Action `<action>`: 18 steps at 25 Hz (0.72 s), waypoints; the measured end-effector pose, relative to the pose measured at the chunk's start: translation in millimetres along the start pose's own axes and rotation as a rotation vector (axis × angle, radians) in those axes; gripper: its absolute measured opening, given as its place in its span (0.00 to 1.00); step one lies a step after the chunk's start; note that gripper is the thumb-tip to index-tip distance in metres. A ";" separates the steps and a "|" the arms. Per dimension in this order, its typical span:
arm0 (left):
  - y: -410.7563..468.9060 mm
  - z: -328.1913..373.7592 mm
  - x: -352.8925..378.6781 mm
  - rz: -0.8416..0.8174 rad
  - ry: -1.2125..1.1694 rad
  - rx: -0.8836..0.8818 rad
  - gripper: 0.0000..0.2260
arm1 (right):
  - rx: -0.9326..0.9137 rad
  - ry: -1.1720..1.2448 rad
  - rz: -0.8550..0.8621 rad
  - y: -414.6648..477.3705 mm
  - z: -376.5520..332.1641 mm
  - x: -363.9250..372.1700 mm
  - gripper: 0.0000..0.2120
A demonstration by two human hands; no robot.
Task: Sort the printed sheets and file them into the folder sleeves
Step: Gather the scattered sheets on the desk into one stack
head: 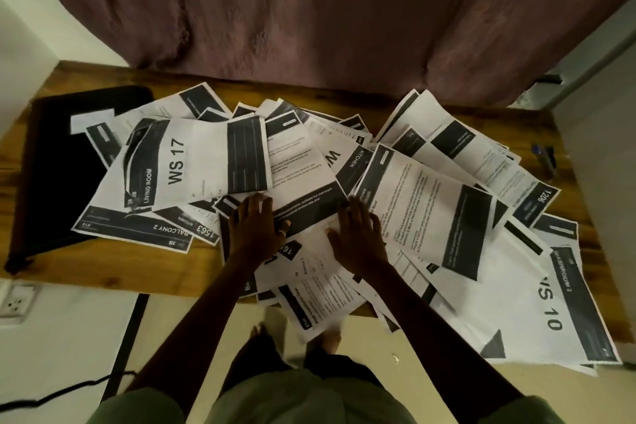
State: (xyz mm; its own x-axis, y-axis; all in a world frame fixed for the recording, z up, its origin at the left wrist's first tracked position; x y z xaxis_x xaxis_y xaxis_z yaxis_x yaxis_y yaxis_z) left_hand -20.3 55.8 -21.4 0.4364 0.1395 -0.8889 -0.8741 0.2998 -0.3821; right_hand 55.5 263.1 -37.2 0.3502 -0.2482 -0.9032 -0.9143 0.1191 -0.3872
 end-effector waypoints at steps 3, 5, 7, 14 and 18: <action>-3.0 0.7 -0.1 0.018 -0.060 -0.003 0.31 | 0.022 0.048 0.119 4.9 -13.0 -18.8 0.29; -3.7 0.0 -1.4 -0.009 -0.064 -0.014 0.33 | -0.070 0.120 0.212 18.7 -32.2 -38.0 0.25; -3.1 0.7 -1.5 -0.025 -0.061 -0.024 0.35 | -0.150 0.371 0.131 44.1 -56.2 -56.2 0.20; -1.6 -10.8 -3.7 -0.015 -0.125 -0.011 0.31 | 0.100 0.903 -0.192 118.4 -123.9 -58.9 0.16; 2.9 -23.5 -10.9 -0.014 -0.265 -0.009 0.26 | 0.174 1.087 -0.264 135.3 -135.3 -54.0 0.11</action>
State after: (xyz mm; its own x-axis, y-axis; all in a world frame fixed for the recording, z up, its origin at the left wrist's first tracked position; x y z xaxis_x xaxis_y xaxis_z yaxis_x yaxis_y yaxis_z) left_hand -32.6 33.0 -18.8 0.4877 0.3779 -0.7870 -0.8692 0.2951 -0.3968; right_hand -114.6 162.6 -15.8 0.0876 -0.9794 -0.1820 -0.7671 0.0503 -0.6395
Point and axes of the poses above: each hand's wrist, its own y-axis towards the middle knuckle, its own x-axis out of the palm, z = x × y, the point moved 3 cm from there along y, towards the middle knuckle, and after that the axes turned 11 degrees about -z, right-handed, at the moved point
